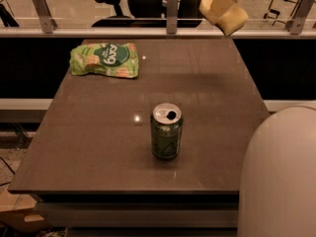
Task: Pick sponge
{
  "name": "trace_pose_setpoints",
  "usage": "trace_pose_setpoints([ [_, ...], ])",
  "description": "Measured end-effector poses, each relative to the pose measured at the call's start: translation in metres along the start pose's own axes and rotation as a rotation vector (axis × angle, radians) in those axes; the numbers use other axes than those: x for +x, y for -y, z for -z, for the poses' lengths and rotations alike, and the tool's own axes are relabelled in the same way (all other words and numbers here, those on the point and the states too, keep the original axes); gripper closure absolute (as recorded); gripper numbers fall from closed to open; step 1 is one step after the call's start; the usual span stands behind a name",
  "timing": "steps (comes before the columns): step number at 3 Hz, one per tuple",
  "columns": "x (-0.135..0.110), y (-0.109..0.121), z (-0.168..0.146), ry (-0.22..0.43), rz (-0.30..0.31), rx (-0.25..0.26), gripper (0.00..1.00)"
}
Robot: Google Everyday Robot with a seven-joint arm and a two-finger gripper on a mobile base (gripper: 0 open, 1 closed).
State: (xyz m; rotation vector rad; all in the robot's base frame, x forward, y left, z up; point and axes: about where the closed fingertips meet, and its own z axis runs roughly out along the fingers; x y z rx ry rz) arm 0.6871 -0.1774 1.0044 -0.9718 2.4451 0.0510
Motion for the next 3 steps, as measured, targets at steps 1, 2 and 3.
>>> trace_pose_setpoints([
  [1, -0.0033, -0.0009, 0.0077, 0.018, 0.008, 0.002, 1.00],
  [2, -0.0046, -0.0013, 0.0109, 0.026, 0.011, 0.004, 1.00],
  [3, -0.0056, -0.0015, 0.0137, 0.032, 0.014, 0.006, 1.00],
])
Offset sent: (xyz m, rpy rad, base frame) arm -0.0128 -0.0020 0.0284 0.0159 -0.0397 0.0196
